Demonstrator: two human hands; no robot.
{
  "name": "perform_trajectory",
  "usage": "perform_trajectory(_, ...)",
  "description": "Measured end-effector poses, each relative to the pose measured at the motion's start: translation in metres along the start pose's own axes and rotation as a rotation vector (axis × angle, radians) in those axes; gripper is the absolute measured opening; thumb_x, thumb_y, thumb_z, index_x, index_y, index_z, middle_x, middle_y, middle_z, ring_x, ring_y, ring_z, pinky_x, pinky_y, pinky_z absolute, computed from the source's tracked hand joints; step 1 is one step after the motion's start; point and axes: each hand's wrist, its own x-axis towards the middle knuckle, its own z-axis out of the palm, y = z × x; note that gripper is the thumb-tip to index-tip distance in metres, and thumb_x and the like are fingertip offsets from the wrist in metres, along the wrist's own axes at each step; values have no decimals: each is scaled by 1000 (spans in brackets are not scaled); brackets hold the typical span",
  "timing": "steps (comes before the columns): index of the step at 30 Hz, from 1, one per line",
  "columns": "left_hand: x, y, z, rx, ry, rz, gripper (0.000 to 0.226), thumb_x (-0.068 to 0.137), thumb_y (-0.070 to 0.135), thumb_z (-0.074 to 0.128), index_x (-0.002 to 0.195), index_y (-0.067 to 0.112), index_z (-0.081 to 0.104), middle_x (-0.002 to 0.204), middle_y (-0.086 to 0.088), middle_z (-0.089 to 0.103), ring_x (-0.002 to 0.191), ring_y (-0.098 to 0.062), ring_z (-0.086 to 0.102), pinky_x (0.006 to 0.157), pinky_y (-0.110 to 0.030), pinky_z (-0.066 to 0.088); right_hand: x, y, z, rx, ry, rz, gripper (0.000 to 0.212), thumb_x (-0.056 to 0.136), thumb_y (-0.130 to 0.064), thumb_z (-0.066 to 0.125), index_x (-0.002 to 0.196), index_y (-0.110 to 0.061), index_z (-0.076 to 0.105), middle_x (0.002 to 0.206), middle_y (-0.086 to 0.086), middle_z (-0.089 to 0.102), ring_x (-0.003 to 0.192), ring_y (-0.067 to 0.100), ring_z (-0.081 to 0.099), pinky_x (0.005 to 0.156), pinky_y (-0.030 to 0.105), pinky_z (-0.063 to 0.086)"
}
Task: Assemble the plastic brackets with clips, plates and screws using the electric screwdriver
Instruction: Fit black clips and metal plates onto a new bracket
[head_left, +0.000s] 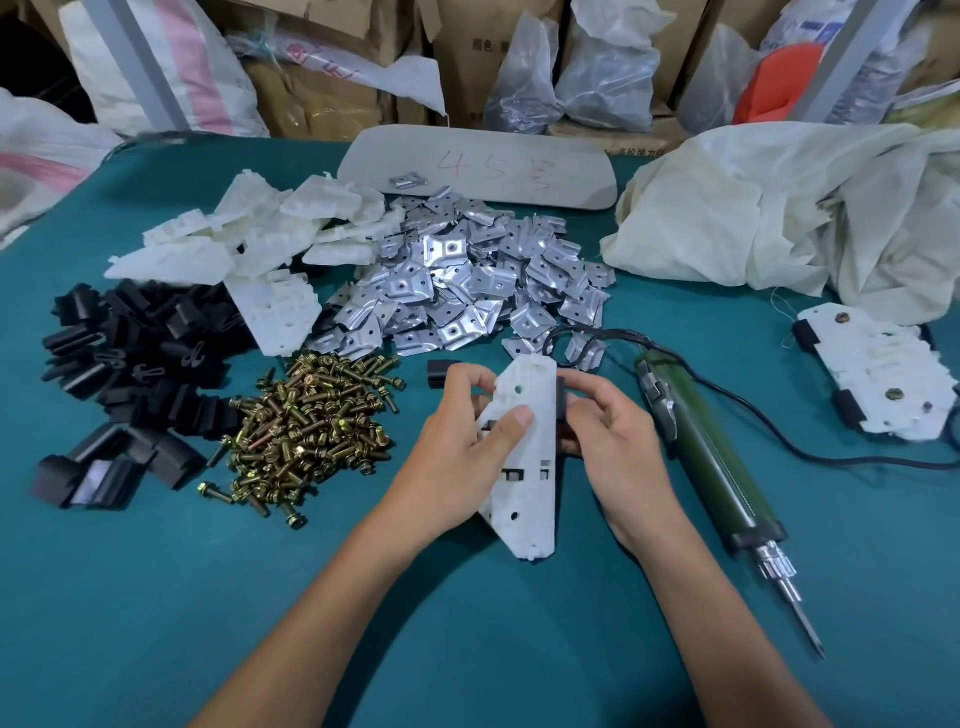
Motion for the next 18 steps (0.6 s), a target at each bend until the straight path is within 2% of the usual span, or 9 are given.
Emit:
perform_trajectory(3,0,-1,2,1,-24,-2,27,95,52,57,108,38,37,98,12,66,85,-37,64,79,-58,54,-2,-4,-1,41,18,-20,31,99,-10,49,111,-27,72,92,0,79,76,12,73,67,22,56)
perform_trajectory(5,-1,-2,2,-33,-28,-5,32,92,56,56,109,37,37,101,6,68,87,-41,66,78,-62,54,-3,-6,-1,66,47,-41,28,100,-6,54,108,-25,73,82,2,76,68,10,68,64,21,55)
perform_trajectory(7,-1,-2,2,-50,-34,-2,33,92,57,56,109,37,36,104,2,67,89,-41,67,77,-63,55,-3,-7,-2,69,64,-63,21,100,-7,62,109,-23,73,82,7,75,66,12,68,65,22,56)
perform_trajectory(11,-1,-3,1,-59,-38,5,30,93,54,58,107,39,37,102,7,67,88,-34,71,79,-62,56,-5,-9,0,73,63,-102,18,95,-10,71,109,-22,72,76,-2,74,66,10,68,65,20,56)
perform_trajectory(14,-1,-4,2,-53,-56,8,26,97,48,58,107,37,37,103,15,67,90,-22,73,81,-57,58,-7,-9,3,84,50,-130,24,92,-11,75,100,-34,74,76,-2,74,70,9,71,66,20,56)
perform_trajectory(18,-2,-2,2,-58,-55,-7,25,99,46,57,108,35,37,102,15,68,90,-23,73,80,-56,58,-7,-10,5,113,37,-120,27,93,-11,74,97,-38,74,79,-2,74,72,11,73,67,22,58)
